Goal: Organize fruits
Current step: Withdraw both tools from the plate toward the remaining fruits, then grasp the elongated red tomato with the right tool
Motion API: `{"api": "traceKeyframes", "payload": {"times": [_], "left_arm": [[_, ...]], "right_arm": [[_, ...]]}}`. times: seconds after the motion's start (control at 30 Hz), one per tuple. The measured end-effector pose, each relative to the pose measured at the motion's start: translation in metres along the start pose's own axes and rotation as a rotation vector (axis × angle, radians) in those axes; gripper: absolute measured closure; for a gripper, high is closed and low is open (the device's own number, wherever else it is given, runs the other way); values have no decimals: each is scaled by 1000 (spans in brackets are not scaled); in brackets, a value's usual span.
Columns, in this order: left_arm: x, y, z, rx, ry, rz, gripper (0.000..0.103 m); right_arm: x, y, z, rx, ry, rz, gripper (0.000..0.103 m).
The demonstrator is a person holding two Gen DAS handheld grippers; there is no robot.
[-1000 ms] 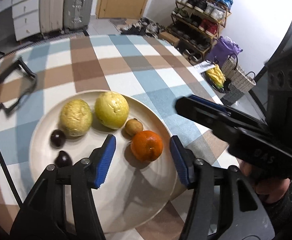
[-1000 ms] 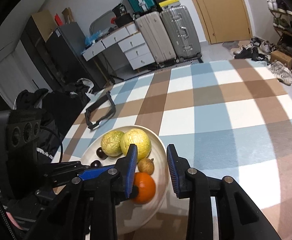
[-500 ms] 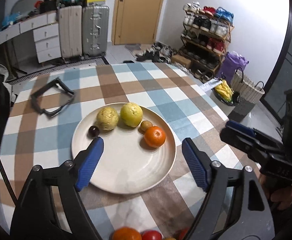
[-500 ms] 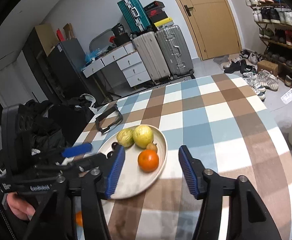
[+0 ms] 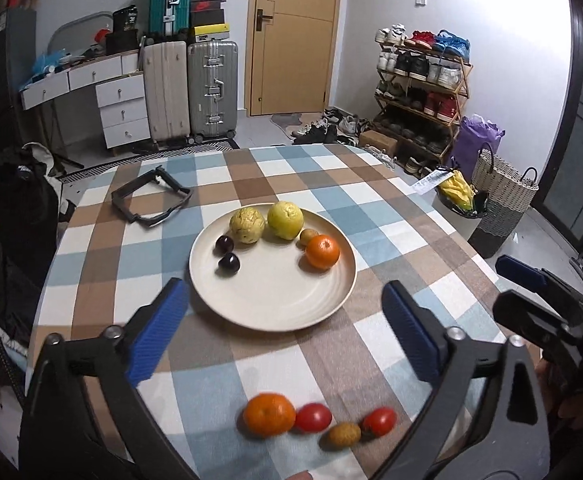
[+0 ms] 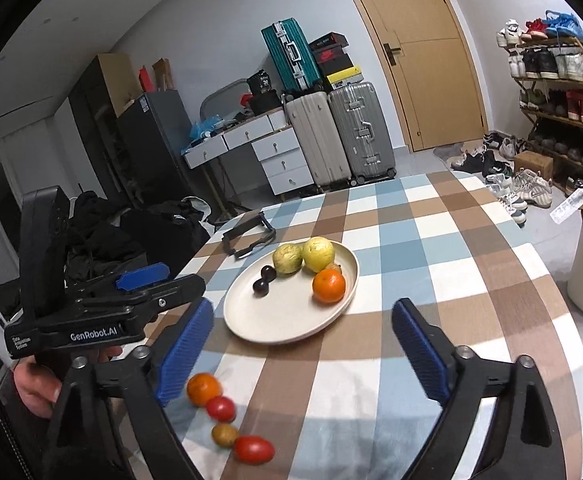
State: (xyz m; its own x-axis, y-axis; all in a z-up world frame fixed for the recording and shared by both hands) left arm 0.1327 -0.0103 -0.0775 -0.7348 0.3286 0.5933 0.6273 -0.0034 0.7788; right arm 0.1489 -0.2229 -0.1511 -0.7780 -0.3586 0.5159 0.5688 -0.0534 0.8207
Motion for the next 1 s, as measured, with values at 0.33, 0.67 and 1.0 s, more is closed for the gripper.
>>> {"api": "traceKeyframes", "payload": {"times": [0.33,0.67,1.0], "left_arm": [[24,-31,-7,31,-1,-3,1],[30,-74,13,85,39,9,1],[25,-126,46,157,55,84,1]], "right_arm": [[24,-26,9,30,-4,-2,0],[9,-67,22,80,21,95,0],[-16,-112,45,178,46,199,1]]}}
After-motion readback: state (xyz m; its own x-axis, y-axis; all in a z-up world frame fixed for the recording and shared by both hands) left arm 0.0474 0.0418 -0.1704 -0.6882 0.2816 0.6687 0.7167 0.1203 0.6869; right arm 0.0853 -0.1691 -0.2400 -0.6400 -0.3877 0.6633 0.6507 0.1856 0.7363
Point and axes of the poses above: each gripper's, at about its wrist camera, not at the fingertips, and x roughly against the way its jaws point, z to its left, y to its top, the point moved 6 cm from there along -x, roughly the way its jaws point, and after that the axes turned 11 degrees about -y, right-handed, at the moved point
